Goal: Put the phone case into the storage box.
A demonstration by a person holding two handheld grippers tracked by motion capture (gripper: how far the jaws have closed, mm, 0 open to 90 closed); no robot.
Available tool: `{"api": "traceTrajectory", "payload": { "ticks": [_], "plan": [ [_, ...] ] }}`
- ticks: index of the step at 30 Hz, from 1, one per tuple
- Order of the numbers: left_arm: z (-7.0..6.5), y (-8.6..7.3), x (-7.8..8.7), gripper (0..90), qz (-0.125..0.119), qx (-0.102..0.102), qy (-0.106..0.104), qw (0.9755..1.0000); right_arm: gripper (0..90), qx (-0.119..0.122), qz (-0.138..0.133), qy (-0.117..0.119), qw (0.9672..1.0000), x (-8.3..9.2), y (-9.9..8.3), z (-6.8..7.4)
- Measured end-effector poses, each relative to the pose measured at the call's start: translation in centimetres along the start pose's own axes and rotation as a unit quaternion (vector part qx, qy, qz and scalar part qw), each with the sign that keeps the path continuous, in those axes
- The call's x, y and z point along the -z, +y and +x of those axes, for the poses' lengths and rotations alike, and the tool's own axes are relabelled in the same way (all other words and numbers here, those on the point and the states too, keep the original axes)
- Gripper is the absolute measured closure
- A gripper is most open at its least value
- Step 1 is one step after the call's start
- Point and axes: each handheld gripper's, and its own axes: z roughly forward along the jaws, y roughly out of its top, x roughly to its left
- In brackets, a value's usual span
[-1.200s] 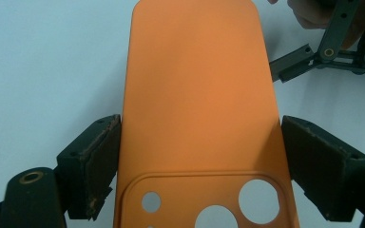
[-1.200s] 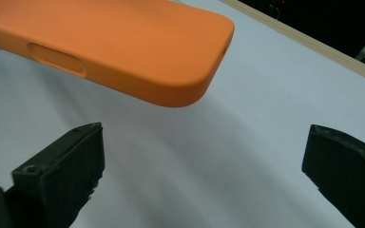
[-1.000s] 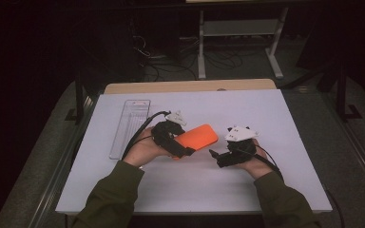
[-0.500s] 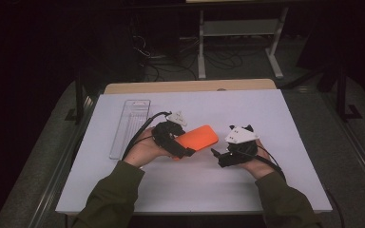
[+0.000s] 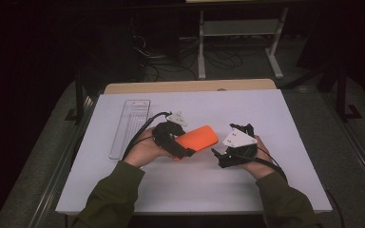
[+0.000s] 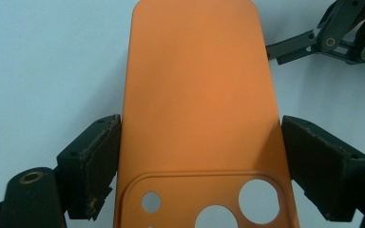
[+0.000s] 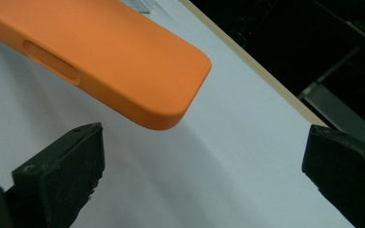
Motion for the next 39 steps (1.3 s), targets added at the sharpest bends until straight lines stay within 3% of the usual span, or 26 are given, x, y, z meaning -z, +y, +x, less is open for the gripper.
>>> {"api": "traceTrajectory", "payload": {
  "ticks": [14, 24, 39],
  "plan": [
    [0.0, 0.0, 0.1, 16.1, 0.0, 0.002, 0.0, 1.0, 0.0, 0.068, 0.002, -0.028, 0.9973, 0.1, 0.2, 0.9],
    [0.0, 0.0, 0.1, 16.1, 0.0, 0.001, 0.0, 1.0, 0.0, 0.116, 0.003, -0.044, 0.9922, 0.1, 0.2, 1.4],
    [-0.1, 0.0, 0.0, 16.1, -0.001, 0.007, -0.002, 1.0, 0.0, 0.159, 0.006, -0.061, 0.9854, 0.1, 0.4, 2.1]
  ]
}}
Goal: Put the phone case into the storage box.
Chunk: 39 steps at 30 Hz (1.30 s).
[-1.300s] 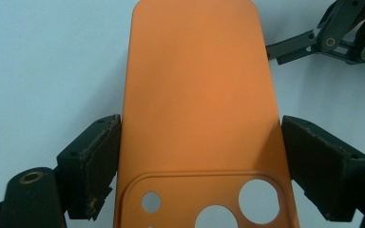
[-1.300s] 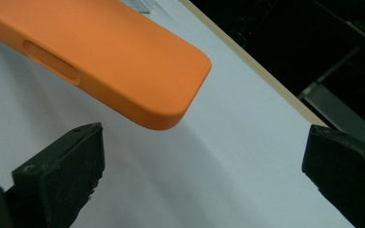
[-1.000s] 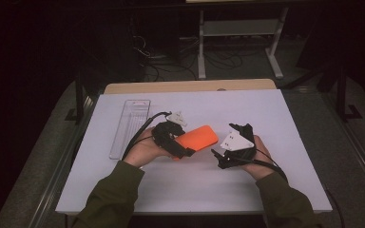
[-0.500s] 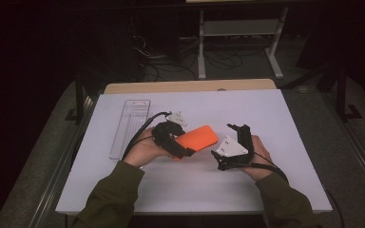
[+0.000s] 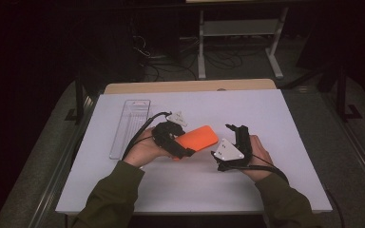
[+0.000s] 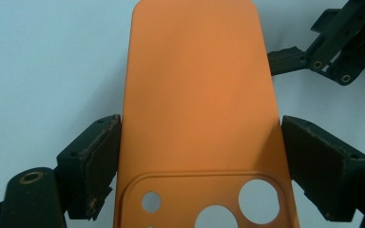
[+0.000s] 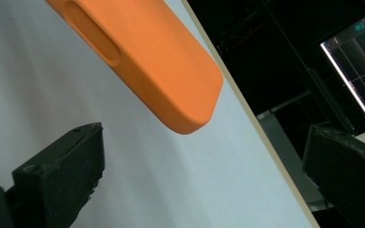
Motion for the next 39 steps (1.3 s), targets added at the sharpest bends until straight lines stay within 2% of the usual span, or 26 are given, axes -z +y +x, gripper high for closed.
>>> {"api": "traceTrajectory", "payload": {
  "ticks": [9, 11, 15, 21, 30, 33, 39],
  "plan": [
    [0.0, 0.0, 0.0, 16.1, -0.001, 0.005, 0.0, 1.0, 0.0, 0.02, -0.003, -0.01, 0.9998, 0.0, 0.2, 0.4],
    [0.0, 0.0, 0.0, 16.1, 0.001, 0.003, 0.0, 1.0, 0.0, 0.032, -0.007, -0.017, 0.9993, 0.1, 0.3, 0.5],
    [0.0, 0.0, 0.0, 16.1, 0.002, 0.0, 0.0, 1.0, 0.0, 0.041, -0.007, -0.021, 0.9989, 0.1, 0.4, 0.7],
    [0.1, 0.0, 0.1, 16.1, 0.008, -0.011, -0.001, 0.9999, 0.1, 0.088, -0.006, -0.033, 0.9955, 0.1, 0.4, 0.9],
    [0.1, 0.0, 0.0, 16.2, 0.008, -0.005, -0.003, 0.9999, 0.1, 0.119, -0.007, -0.042, 0.992, 0.2, 0.7, 1.4],
    [0.1, 0.0, 0.0, 16.2, 0.009, -0.005, -0.003, 0.9999, 0.1, 0.137, -0.011, -0.047, 0.9894, 0.2, 0.9, 1.7],
    [0.0, 0.0, -0.1, 16.1, 0.008, -0.004, -0.004, 1.0, 0.1, 0.157, -0.013, -0.056, 0.9859, 0.3, 1.0, 2.0]
  ]
}}
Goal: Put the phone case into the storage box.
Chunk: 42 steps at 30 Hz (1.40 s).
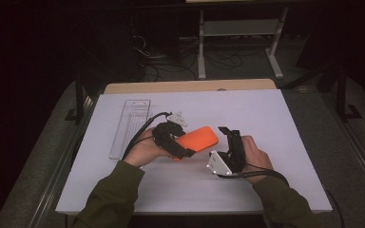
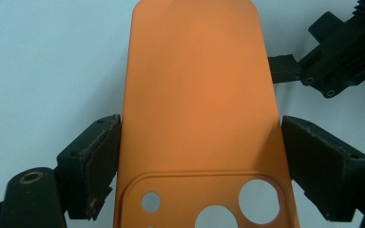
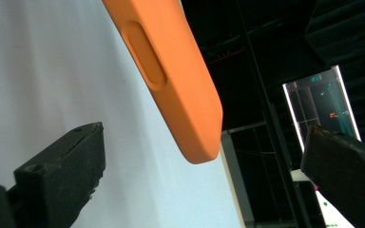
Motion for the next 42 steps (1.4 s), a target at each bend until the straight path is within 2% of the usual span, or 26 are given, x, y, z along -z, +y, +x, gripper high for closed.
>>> {"api": "traceTrajectory", "payload": {
  "ticks": [3, 8, 9, 13, 14, 18, 20, 29, 37, 42],
  "plan": [
    [0.0, 0.0, 0.0, 16.1, 0.001, -0.002, 0.0, 1.0, 0.1, 0.007, -0.001, -0.006, 1.0, 0.0, 0.1, 0.1],
    [-0.1, 0.0, -0.1, 16.2, -0.001, 0.001, 0.0, 1.0, 0.1, 0.033, -0.007, -0.016, 0.9993, 0.0, 0.4, 0.5],
    [-0.1, 0.0, -0.1, 16.2, -0.001, 0.001, 0.0, 1.0, 0.2, 0.026, -0.003, -0.012, 0.9996, 0.1, 0.4, 0.7],
    [-0.1, 0.0, -0.1, 16.2, -0.001, 0.001, 0.0, 1.0, 0.2, 0.057, -0.008, -0.024, 0.9981, 0.0, 0.6, 0.9],
    [-0.1, 0.0, -0.1, 16.2, 0.0, 0.001, -0.001, 1.0, 0.2, 0.055, -0.007, -0.025, 0.9982, 0.1, 0.7, 1.1],
    [0.0, 0.0, -0.1, 16.2, 0.002, -0.001, -0.002, 1.0, 0.2, 0.073, -0.011, -0.034, 0.9967, 0.1, 0.9, 1.3],
    [0.0, 0.0, -0.2, 16.1, 0.003, 0.001, -0.002, 1.0, 0.2, 0.092, -0.017, -0.047, 0.9945, 0.1, 1.1, 1.5],
    [-0.2, 0.1, -0.3, 16.2, 0.006, 0.004, -0.007, 0.9999, 0.2, 0.112, -0.024, -0.052, 0.992, 0.1, 1.5, 2.1],
    [-0.5, 0.3, -0.5, 16.1, 0.014, 0.001, -0.011, 0.9998, 0.4, 0.145, -0.034, -0.057, 0.9873, 0.0, 2.0, 2.9],
    [-0.5, 0.3, -0.5, 16.1, 0.012, 0.004, -0.012, 0.9998, 0.4, 0.152, -0.032, -0.065, 0.9857, -0.1, 2.1, 3.2]
  ]
}}
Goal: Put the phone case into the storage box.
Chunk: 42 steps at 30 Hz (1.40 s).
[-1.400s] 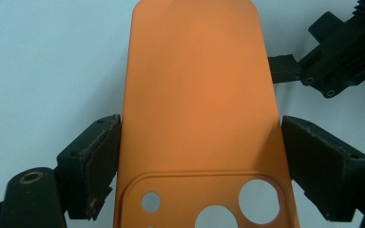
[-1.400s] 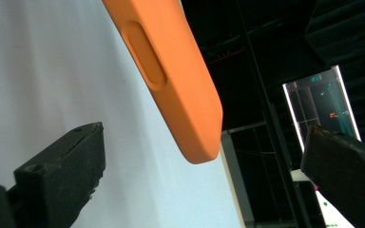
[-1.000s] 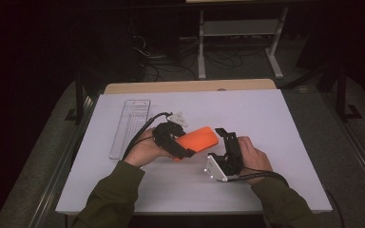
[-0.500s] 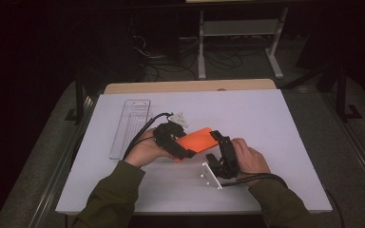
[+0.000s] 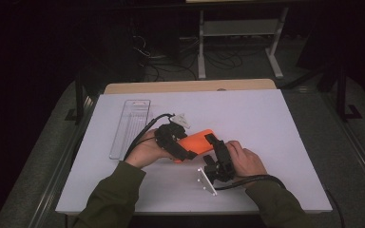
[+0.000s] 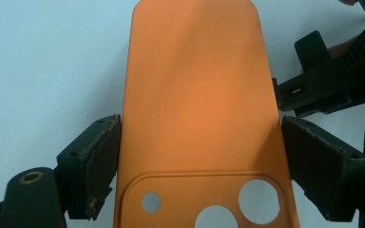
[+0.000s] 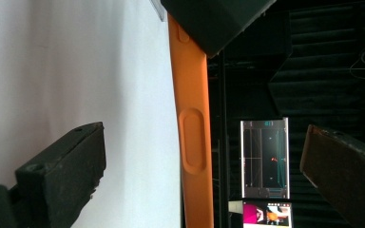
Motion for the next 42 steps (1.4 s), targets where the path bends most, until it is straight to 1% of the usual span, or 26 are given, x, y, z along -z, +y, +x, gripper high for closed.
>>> {"api": "traceTrajectory", "payload": {
  "ticks": [1, 2, 7, 12, 18, 22, 23, 24, 27, 28, 30, 31, 35, 42],
  "plan": [
    [0.0, 0.0, 0.0, 16.2, 0.0, 0.0, 0.0, 1.0, 0.5, 0.001, 0.0, -0.002, 1.0, 0.0, 0.04, 0.02],
    [-0.01, 0.01, -0.01, 16.1, 0.0, 0.0, -0.001, 1.0, 4.2, 0.007, -0.003, -0.009, 0.9999, 0.0, 0.1, 0.09],
    [-0.03, 0.03, -0.04, 16.1, 0.001, -0.001, -0.001, 1.0, 5.2, 0.012, -0.007, -0.012, 0.9998, 0.01, 0.26, 0.27],
    [-0.08, 0.03, -0.06, 16.1, 0.0, -0.001, -0.003, 1.0, 7.1, 0.017, -0.003, -0.012, 0.9998, 0.0, 0.36, 0.37],
    [-0.1, 0.03, -0.06, 16.1, 0.0, -0.002, -0.002, 1.0, 12.8, 0.014, 0.003, -0.014, 0.9998, 0.12, 0.38, 0.31],
    [-0.13, 0.02, -0.11, 16.2, -0.004, -0.002, -0.003, 1.0, 16.8, 0.006, 0.006, -0.016, 0.9998, 0.25, 0.51, 0.21],
    [-0.14, 0.02, -0.11, 16.1, -0.004, -0.002, -0.003, 1.0, 17.8, 0.001, 0.007, -0.018, 0.9998, 0.34, 0.6, 0.22],
    [-0.14, 0.02, -0.11, 16.1, -0.005, -0.001, -0.003, 1.0, 18.4, 0.006, 0.005, -0.018, 0.9998, 0.35, 0.62, 0.16],
    [-0.13, 0.07, -0.12, 16.1, -0.002, -0.003, -0.003, 1.0, 22.2, 0.009, 0.004, -0.012, 0.9999, 0.38, 0.73, 0.31],
    [-0.12, 0.07, -0.14, 16.1, -0.002, -0.004, -0.004, 1.0, 25.3, 0.005, 0.006, -0.005, 1.0, 0.43, 0.85, 0.42],
    [-0.13, 0.08, -0.16, 16.1, -0.001, -0.005, -0.004, 1.0, 26.3, 0.004, 0.006, -0.004, 1.0, 0.46, 0.89, 0.42],
    [-0.13, 0.08, -0.16, 16.1, -0.001, -0.006, -0.005, 1.0, 27.7, 0.008, 0.002, -0.004, 1.0, 0.42, 0.91, 0.4],
    [-0.11, 0.07, -0.13, 16.1, -0.002, -0.005, -0.004, 1.0, 32.6, 0.014, 0.007, -0.002, 0.9999, 0.42, 0.91, 0.41],
    [-0.15, 0.08, -0.17, 16.1, -0.001, -0.008, -0.005, 1.0, 43.2, 0.012, 0.014, 0.005, 0.9998, 0.49, 1.03, 0.34]
  ]
}}
